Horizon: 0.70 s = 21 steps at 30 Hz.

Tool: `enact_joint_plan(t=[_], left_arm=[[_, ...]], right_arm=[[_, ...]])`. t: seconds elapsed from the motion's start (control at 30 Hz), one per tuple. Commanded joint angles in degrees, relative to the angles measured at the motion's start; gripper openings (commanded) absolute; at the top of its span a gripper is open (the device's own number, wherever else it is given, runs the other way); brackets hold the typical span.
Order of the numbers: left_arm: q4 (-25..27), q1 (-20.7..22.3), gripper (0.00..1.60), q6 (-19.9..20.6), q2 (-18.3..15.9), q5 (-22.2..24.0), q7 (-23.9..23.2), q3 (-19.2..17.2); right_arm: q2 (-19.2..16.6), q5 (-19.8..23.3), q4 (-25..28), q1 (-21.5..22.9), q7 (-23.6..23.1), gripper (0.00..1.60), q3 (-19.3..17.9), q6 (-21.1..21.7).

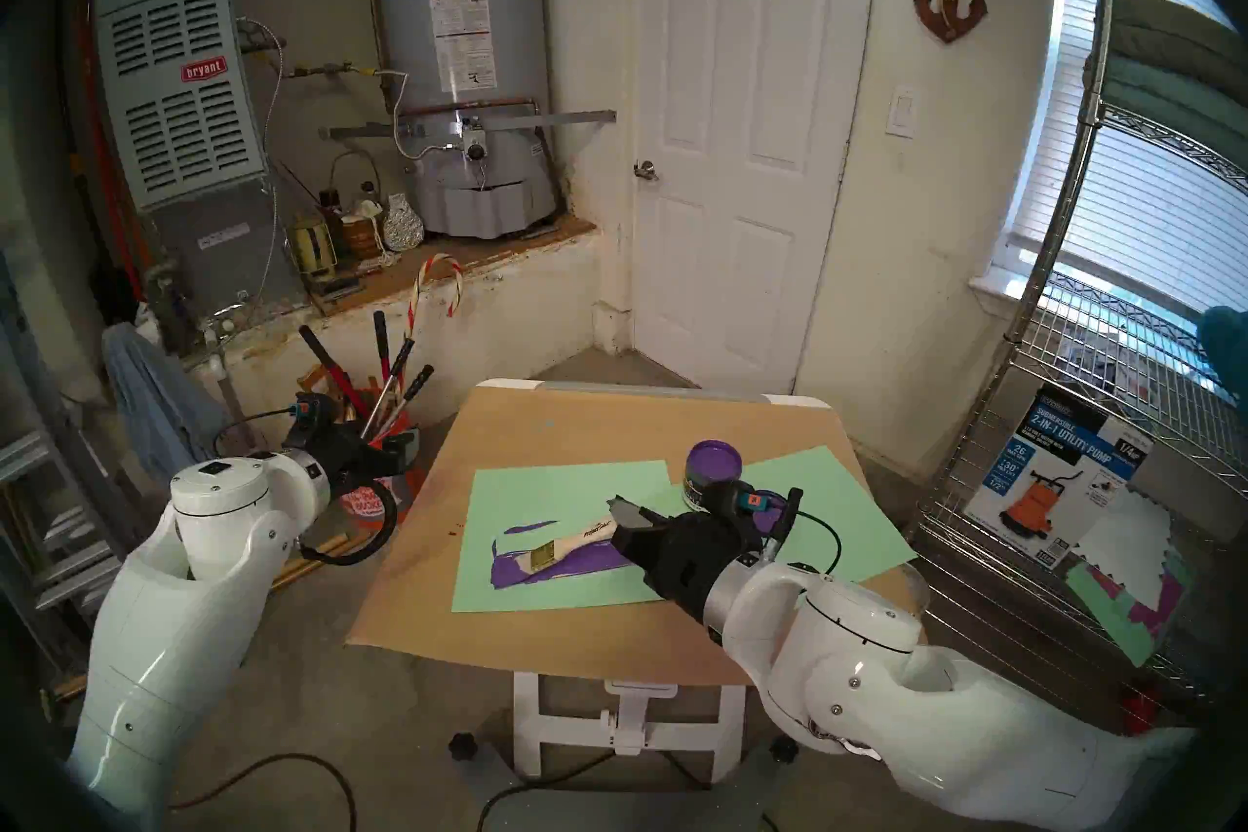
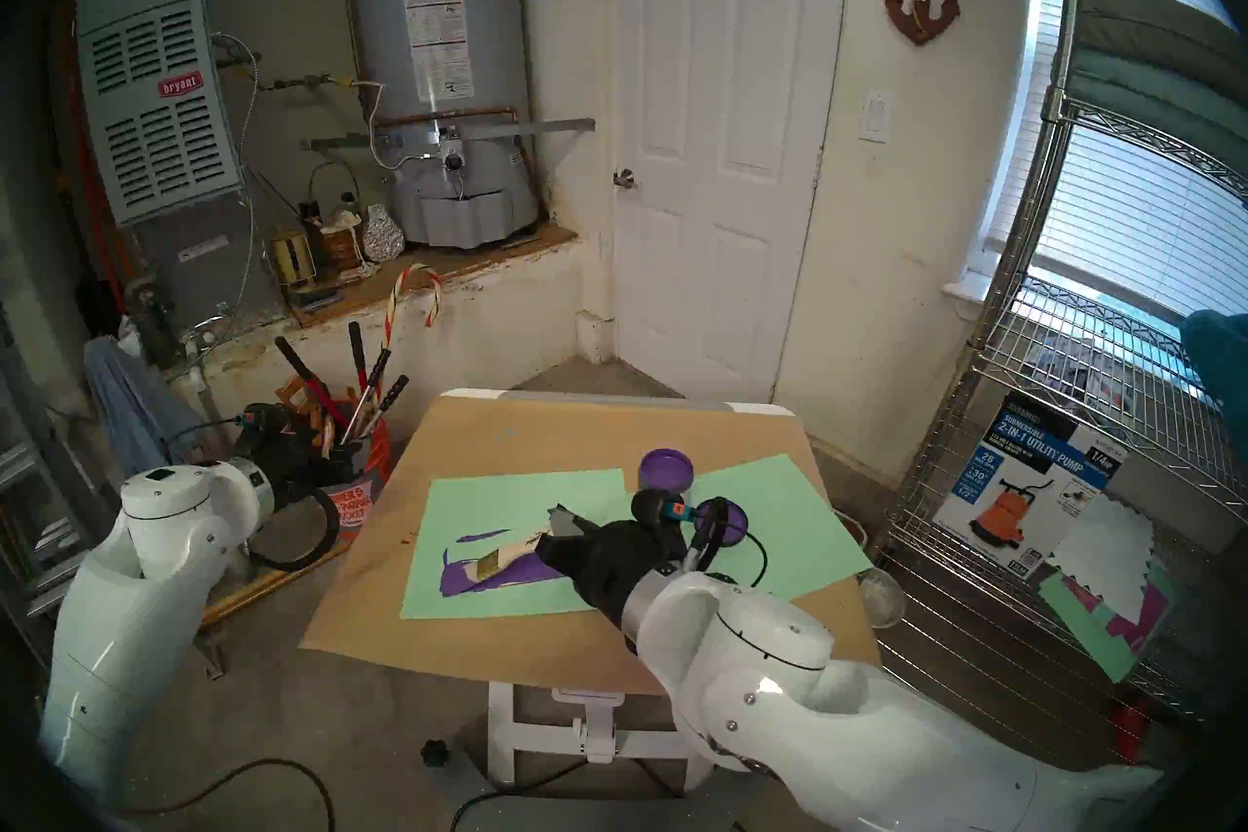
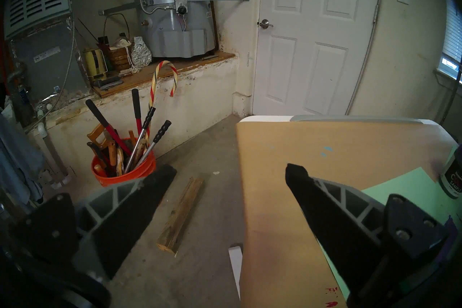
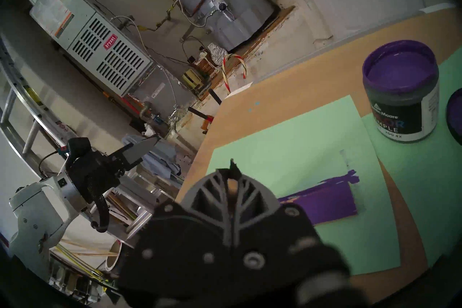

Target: Pick up brush, dip the brush into paint, and paint the wood

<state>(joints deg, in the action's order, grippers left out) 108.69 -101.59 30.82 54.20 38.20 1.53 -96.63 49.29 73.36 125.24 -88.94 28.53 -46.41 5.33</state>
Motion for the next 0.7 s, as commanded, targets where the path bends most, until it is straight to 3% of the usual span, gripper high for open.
enact_joint_plan(t=[0.0,0.67], left_arm=[[1.0,0.3,1.6,-0.1,-0.1,0.1,0.1,-0.6],[1.0,0.3,1.6,-0.1,-0.1,0.1,0.1,-0.6]], right_arm=[[-1.8,0.3,1.2,-0.7,-0.6,0.0,-1.3,-0.5],[-4.1,-0.4,0.9,-1.6,-1.4,0.0,-3.0,-0.9]])
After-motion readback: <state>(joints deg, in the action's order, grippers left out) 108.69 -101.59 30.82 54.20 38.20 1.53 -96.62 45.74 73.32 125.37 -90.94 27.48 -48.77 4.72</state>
